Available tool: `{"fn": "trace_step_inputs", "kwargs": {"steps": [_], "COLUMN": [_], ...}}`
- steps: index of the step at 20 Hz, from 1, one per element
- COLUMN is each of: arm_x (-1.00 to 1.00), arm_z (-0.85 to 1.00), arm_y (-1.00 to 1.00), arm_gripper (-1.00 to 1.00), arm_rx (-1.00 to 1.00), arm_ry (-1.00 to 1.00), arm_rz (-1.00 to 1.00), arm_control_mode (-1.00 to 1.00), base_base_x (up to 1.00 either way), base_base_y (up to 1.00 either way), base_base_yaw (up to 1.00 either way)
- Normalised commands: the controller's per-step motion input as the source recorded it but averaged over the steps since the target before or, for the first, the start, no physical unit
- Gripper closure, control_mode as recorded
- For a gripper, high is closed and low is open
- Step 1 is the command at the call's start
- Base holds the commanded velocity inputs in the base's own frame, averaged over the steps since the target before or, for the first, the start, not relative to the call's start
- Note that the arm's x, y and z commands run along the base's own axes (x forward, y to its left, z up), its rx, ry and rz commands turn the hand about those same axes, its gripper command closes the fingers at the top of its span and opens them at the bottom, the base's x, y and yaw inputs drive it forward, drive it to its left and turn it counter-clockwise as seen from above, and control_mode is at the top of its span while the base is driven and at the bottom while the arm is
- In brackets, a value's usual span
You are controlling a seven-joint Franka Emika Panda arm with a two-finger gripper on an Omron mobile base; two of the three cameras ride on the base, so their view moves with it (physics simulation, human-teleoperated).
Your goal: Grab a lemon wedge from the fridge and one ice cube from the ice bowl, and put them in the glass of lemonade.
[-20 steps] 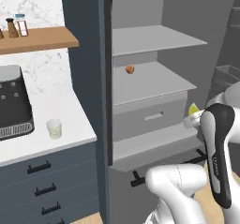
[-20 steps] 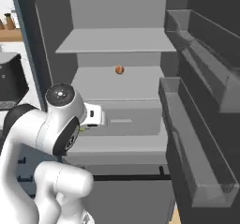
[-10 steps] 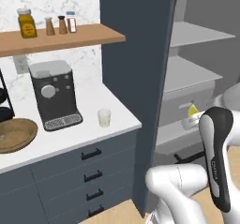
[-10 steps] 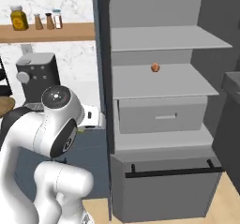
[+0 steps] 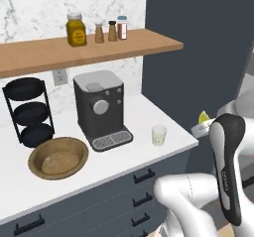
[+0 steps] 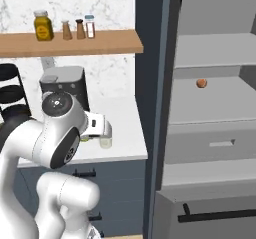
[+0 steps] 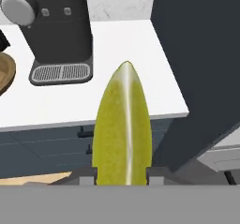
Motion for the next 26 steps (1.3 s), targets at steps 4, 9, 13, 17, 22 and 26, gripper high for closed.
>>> {"fn": "trace_step_inputs", "kwargs": {"steps": [4, 9, 13, 17, 22, 26], "arm_x": [0.0, 0.48, 0.52, 0.61, 0.56, 0.42], "arm_z": [0.0, 0.0, -0.04, -0.72, -0.76, -0.61], "arm_y": [0.0, 0.43, 0.47, 0.03, -0.11, -0.25], "arm_gripper": [1.0, 1.0, 1.0, 1.0, 1.0, 1.0], "arm_rx": [0.0, -0.03, -0.07, -0.01, -0.05, 0.0], "arm_ry": [0.0, 0.05, 0.09, 0.17, 0.25, 0.16], "arm_rz": [0.0, -0.02, -0.09, 0.0, 0.0, 0.0], "arm_control_mode": [1.0, -1.0, -1.0, -1.0, -1.0, -1.0], "base_base_x": [0.73, 0.1, 0.0, 0.0, 0.0, 0.0], "base_base_y": [0.3, 0.05, 0.0, 0.0, 0.0, 0.0], "base_base_yaw": [0.0, 0.0, 0.0, 0.0, 0.0, 0.0]}}
